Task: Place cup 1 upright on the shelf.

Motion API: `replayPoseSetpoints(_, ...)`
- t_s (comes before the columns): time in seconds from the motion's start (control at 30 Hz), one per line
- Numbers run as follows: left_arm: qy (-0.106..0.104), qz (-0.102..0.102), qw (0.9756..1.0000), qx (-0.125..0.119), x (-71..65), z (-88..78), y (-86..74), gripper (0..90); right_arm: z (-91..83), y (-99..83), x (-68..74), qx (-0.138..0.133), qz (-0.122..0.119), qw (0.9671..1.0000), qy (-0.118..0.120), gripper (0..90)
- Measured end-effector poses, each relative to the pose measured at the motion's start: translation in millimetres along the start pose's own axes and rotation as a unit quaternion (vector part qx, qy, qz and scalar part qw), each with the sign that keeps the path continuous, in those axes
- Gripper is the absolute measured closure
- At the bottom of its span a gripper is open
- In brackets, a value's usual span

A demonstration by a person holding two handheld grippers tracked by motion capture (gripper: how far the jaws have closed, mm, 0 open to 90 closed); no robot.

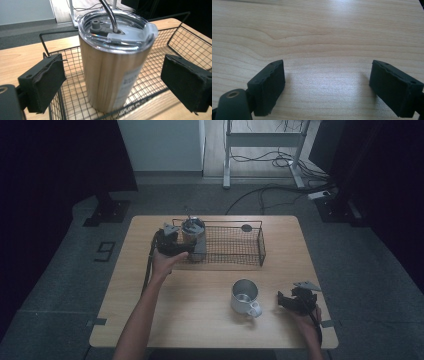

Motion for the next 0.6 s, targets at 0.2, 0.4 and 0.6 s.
replayPoseSetpoints(0.2,-0.015,0.004,0.9999,-0.005,-2.7,-17.7,-7.3,8.1,-0.1,0.0,0.0,0.001,0.000,1.0000,0.000,12.8)
replayPoseSetpoints(0.4,-0.029,-0.003,0.9996,-0.002,-8.5,-40.8,-21.9,10.4,-0.2,0.1,0.2,0.001,0.001,1.0000,0.000,12.9)
replayPoseSetpoints(0.6,-0.034,-0.003,0.9994,0.001,-9.9,-53.6,-36.4,11.7,-0.1,0.1,0.2,0.001,0.001,1.0000,0.000,12.9)
Point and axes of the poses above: each handheld gripper's, and its own axes: z roughly forward along the jaws, y roughly out of its top, x roughly to its left, the point moved 2 cm from there along z, roughly forward along the jaws, and after that the axes turned 4 degrees about -y, right-handed, at the moved point
